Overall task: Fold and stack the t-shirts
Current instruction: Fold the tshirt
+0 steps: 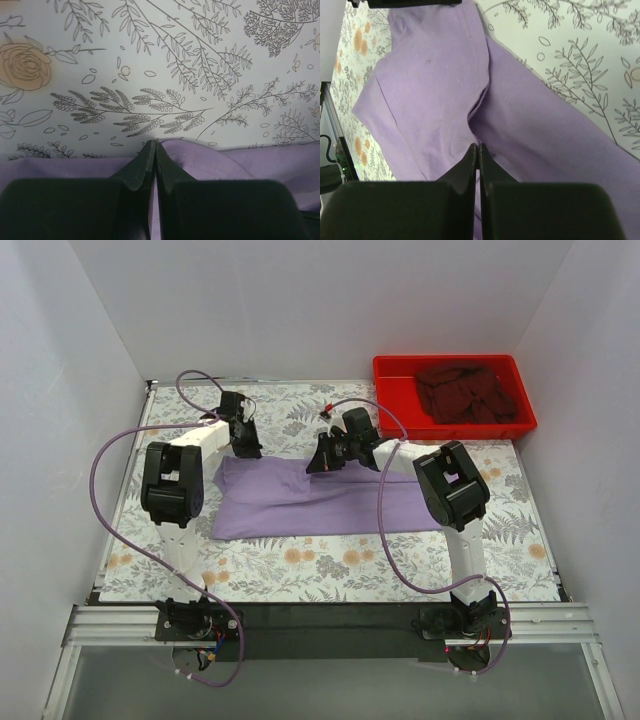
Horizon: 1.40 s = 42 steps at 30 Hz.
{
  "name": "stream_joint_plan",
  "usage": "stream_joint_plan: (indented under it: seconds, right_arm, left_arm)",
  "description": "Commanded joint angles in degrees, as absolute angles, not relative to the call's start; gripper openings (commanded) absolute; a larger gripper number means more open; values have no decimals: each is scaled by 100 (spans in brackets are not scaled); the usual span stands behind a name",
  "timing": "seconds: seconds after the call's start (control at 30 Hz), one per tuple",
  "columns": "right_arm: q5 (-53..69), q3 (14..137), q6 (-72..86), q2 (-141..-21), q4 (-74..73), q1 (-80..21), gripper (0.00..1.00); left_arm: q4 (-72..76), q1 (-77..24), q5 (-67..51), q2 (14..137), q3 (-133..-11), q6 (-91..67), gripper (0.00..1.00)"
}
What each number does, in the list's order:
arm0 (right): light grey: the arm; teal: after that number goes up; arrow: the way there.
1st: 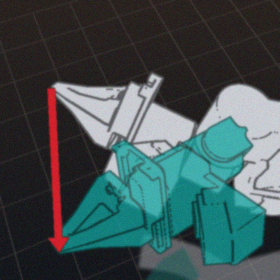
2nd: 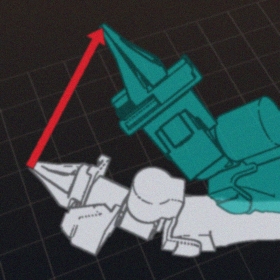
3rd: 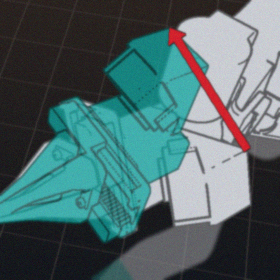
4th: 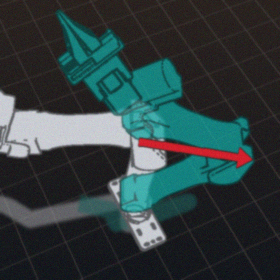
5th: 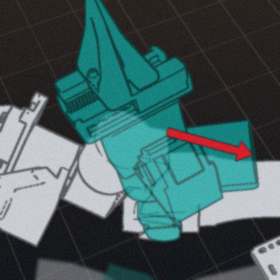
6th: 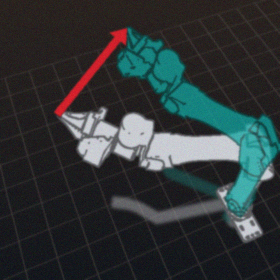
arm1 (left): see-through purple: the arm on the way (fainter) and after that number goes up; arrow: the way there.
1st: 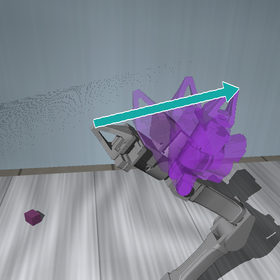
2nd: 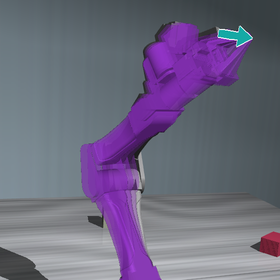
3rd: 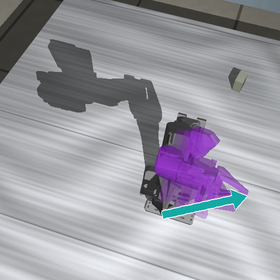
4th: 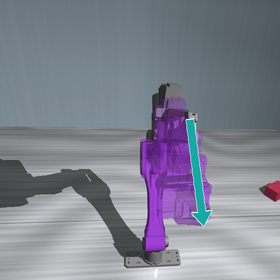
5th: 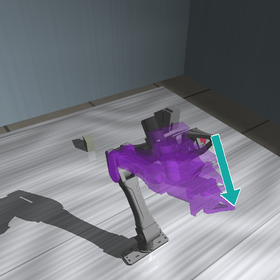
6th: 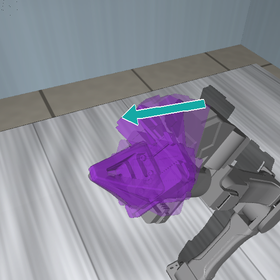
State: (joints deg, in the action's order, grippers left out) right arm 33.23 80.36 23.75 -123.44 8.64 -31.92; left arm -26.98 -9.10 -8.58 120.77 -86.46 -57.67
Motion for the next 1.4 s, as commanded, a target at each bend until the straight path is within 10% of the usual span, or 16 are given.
stream_joint_plan:
  seconds: [0.0,0.47,0.73,1.37]
  right_arm:
    - [3410,8376,2171,-12278,801,-3226,1]
    - [2892,8912,1573,-12445,-166,-3225,1]
    - [2997,8807,1564,-12516,-193,-3226,1]
    - [3349,8780,1635,-12595,-114,-3226,1]
  left_arm:
    - [-2681,-826,-563,11479,-8526,-5801,0]
    - [-2206,-659,-948,11214,-8235,-5933,0]
    - [-2206,-791,-1099,11478,-8314,-5696,42]
    - [-2391,-1371,378,11935,-8754,-5151,34]
